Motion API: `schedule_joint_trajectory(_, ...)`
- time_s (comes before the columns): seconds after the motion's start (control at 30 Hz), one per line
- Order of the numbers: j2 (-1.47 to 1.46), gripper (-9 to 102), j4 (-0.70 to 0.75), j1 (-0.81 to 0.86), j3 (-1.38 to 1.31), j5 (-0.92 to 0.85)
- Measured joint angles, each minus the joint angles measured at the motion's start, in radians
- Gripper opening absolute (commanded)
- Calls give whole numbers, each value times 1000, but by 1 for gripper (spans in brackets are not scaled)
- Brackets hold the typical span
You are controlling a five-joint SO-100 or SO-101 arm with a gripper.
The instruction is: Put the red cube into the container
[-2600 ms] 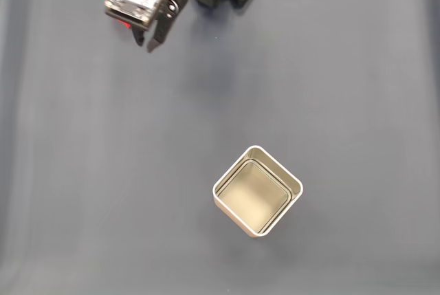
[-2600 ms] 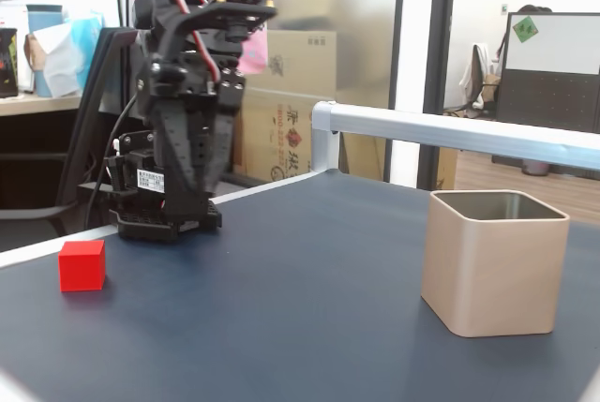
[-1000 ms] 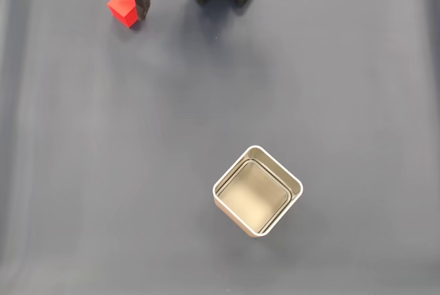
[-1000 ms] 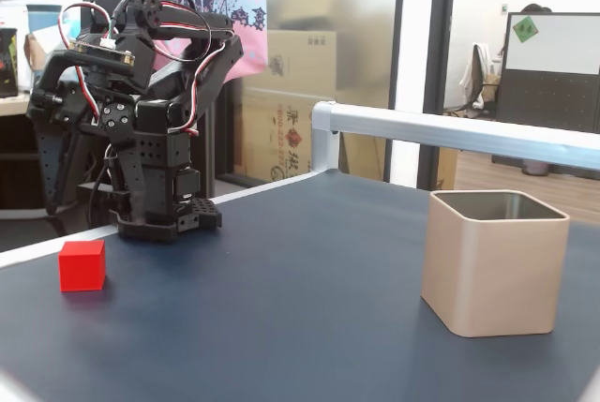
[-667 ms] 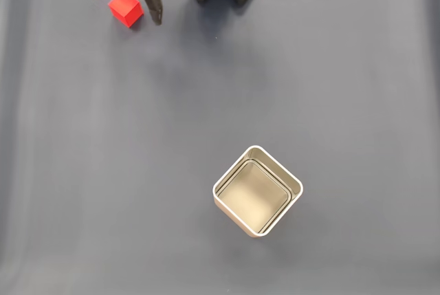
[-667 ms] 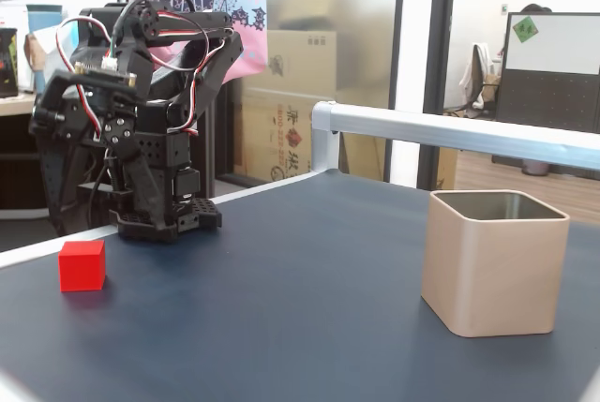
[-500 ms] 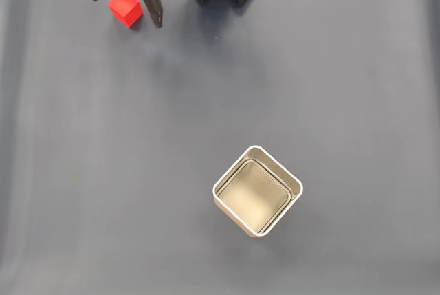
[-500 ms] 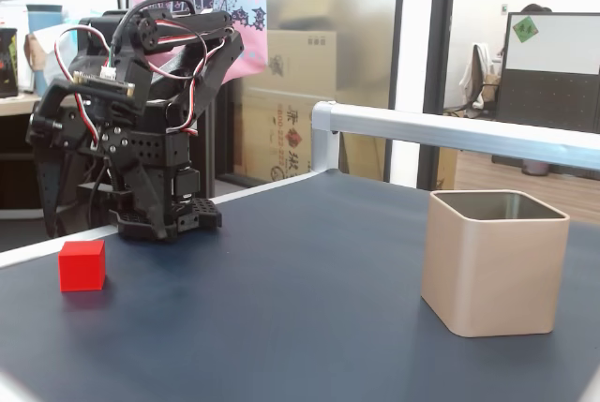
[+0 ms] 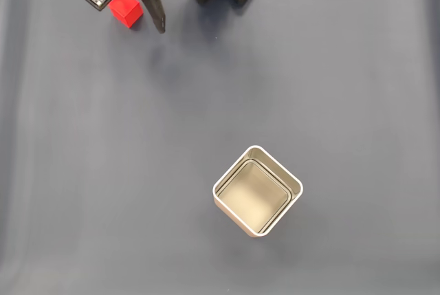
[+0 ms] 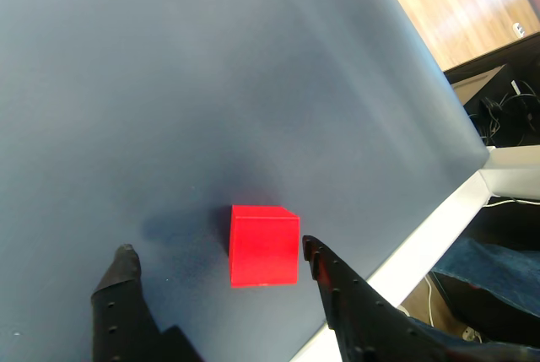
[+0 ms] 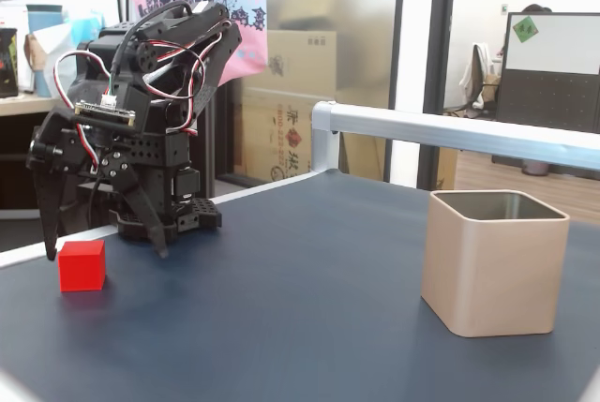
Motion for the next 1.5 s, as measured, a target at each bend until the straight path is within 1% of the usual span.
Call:
schedule_joint_trajectory(0.13,-20,44,-44,0,21,0)
schedule_joint_trajectory(0.27,-23,43,-58,0,34,0)
schedule_joint_trajectory(0.4,-29,40,-67,0,34,2)
schedule_joint_trajectory(0.63,-37,29,-98,0,46,11)
schedule_joint_trajectory(0.93,-37,11,-110,0,55,44)
schedule_joint_trajectory(1.13,-34,1,-110,0,61,58)
schedule_joint_trajectory(1.4,-25,0,-109,-23,63,95)
schedule_joint_trajectory(1.5,-25,0,-72,-109,9,161)
